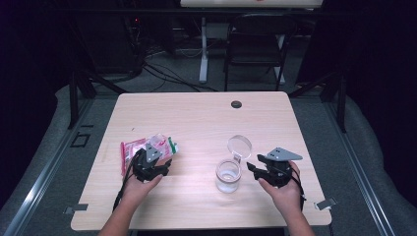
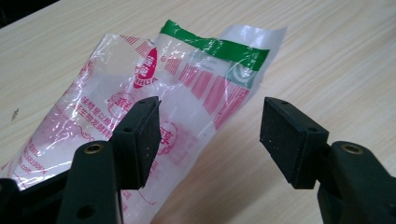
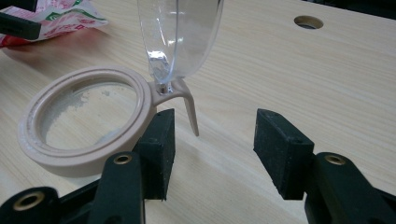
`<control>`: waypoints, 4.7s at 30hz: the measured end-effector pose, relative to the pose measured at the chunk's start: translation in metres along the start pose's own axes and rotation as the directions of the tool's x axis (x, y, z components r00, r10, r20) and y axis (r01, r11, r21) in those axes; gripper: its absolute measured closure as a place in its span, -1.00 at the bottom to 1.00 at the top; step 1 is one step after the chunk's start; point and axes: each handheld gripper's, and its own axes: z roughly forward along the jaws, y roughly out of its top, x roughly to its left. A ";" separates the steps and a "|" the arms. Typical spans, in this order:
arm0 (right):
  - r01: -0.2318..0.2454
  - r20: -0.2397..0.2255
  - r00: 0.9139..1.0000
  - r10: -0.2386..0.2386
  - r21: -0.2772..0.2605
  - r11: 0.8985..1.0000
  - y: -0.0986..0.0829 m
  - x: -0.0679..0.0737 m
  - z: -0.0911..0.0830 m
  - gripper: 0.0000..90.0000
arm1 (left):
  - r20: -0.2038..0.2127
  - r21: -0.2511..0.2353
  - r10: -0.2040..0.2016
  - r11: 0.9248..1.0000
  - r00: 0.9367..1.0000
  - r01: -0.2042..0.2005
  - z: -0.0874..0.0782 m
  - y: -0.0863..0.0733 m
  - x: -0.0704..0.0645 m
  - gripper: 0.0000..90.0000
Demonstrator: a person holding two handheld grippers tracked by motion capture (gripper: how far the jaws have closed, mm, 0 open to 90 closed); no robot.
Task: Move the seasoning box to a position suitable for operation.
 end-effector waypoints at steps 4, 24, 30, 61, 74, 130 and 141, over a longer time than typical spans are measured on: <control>-0.008 0.004 1.000 0.008 0.004 1.000 -0.002 -0.001 0.000 0.08 | -0.021 0.015 0.011 1.000 1.000 -0.010 0.007 -0.001 0.001 -0.14; -0.023 0.040 0.999 0.024 -0.003 1.000 -0.011 -0.005 -0.012 0.08 | -0.097 0.041 0.024 0.999 0.995 -0.020 0.030 -0.006 0.010 0.27; -0.027 0.036 0.999 0.028 -0.007 1.000 -0.013 -0.005 -0.011 0.08 | -0.086 0.036 -0.003 0.999 0.996 0.006 0.028 -0.006 0.014 0.49; -0.054 0.017 0.998 0.055 -0.006 0.999 -0.013 -0.006 -0.013 0.11 | -0.018 0.039 -0.174 0.984 0.985 0.174 0.008 -0.005 0.049 0.99; -0.059 0.021 0.998 0.059 -0.006 0.998 -0.014 -0.007 -0.013 0.11 | -0.027 0.028 -0.180 0.983 0.983 0.180 0.002 -0.004 0.052 1.00; -0.082 0.022 0.996 0.083 -0.019 0.996 -0.015 -0.012 -0.015 0.12 | -0.145 -0.033 -0.218 0.976 0.965 0.215 -0.064 0.014 0.117 1.00; -0.089 0.023 0.996 0.090 -0.030 0.996 -0.016 -0.015 -0.016 0.12 | -0.190 -0.050 -0.221 0.975 0.957 0.215 -0.078 0.030 0.135 1.00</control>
